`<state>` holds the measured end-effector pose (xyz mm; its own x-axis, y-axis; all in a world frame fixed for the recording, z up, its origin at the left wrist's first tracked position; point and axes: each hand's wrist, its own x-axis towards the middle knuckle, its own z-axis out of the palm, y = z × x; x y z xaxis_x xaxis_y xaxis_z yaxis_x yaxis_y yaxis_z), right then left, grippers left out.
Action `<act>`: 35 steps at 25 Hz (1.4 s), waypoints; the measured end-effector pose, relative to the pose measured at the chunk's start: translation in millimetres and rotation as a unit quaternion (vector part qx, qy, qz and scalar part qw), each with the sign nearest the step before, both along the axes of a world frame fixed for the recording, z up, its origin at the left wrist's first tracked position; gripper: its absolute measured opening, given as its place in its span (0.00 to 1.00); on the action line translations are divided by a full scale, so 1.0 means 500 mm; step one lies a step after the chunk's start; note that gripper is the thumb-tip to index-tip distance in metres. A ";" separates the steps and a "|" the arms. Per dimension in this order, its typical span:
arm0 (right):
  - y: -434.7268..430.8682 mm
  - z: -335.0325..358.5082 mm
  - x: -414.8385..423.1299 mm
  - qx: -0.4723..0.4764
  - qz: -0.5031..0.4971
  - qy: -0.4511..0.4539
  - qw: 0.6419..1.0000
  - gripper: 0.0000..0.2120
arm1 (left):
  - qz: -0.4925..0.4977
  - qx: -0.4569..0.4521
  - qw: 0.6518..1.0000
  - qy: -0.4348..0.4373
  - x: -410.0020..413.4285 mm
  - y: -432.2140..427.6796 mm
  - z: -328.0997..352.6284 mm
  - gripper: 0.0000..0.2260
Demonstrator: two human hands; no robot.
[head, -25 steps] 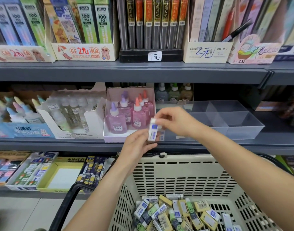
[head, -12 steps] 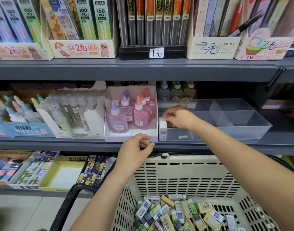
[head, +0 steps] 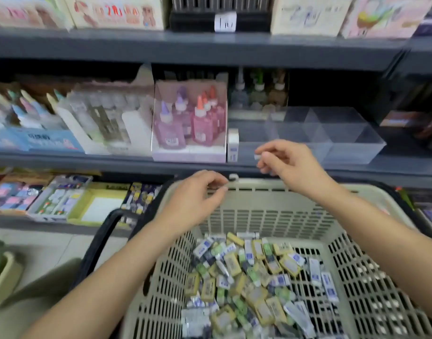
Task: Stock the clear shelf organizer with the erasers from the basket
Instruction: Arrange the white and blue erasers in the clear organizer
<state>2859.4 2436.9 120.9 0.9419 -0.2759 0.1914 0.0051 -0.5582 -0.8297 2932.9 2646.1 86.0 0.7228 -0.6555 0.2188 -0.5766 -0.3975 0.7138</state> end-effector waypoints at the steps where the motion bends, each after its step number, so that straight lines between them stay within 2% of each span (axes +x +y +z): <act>1: 0.011 -0.030 -0.040 -0.002 0.028 0.041 0.999 0.09 | -0.029 0.046 0.998 0.023 -0.024 0.015 -0.003 0.09; 4: 0.056 -0.140 -0.112 -0.091 0.122 0.217 0.964 0.04 | -0.064 0.124 0.985 0.103 -0.074 0.061 -0.017 0.07; 6: 0.093 -0.209 -0.115 -0.161 0.173 0.290 0.927 0.09 | -0.036 0.128 0.984 0.122 -0.084 0.081 -0.021 0.07; 8: 0.131 -0.264 -0.089 -0.222 0.202 0.302 0.905 0.13 | 0.007 0.125 0.986 0.113 -0.081 0.094 -0.026 0.10; 10: 0.167 -0.303 -0.052 -0.258 0.201 0.276 0.904 0.15 | 0.034 0.144 0.986 0.077 -0.075 0.100 -0.035 0.12; 12: 0.201 -0.337 -0.020 -0.277 0.216 0.248 0.903 0.20 | 0.032 0.181 0.981 0.053 -0.070 0.102 -0.044 0.14; 15: 0.220 -0.365 0.001 -0.336 0.269 0.259 0.865 0.30 | 0.012 0.223 0.974 0.040 -0.066 0.102 -0.055 0.15; 17: 0.197 -0.362 -0.002 -0.368 0.272 0.259 0.851 0.29 | -0.005 0.258 0.965 0.039 -0.068 0.103 -0.063 0.17; 21: 0.124 -0.343 -0.033 -0.392 0.263 0.240 0.848 0.14 | -0.050 0.312 0.946 0.076 -0.066 0.095 -0.070 0.19; 24: 0.085 -0.333 -0.071 -0.348 0.249 0.290 0.856 0.17 | -0.090 0.347 0.928 0.101 -0.069 0.078 -0.065 0.19; 26: 0.064 -0.319 -0.084 -0.287 0.237 0.310 0.875 0.19 | -0.130 0.403 0.901 0.093 -0.072 0.051 -0.070 0.20; 28: 0.049 -0.306 -0.091 -0.265 0.220 0.320 0.883 0.21 | -0.147 0.450 0.876 0.092 -0.067 0.017 -0.087 0.20; 31: 0.035 -0.304 -0.101 -0.240 0.170 0.335 0.895 0.21 | -0.120 0.453 0.874 0.128 -0.049 -0.034 -0.134 0.17; 35: 0.028 -0.309 -0.115 -0.223 0.166 0.333 0.901 0.16 | 0.026 0.384 0.906 0.174 -0.054 -0.052 -0.232 0.12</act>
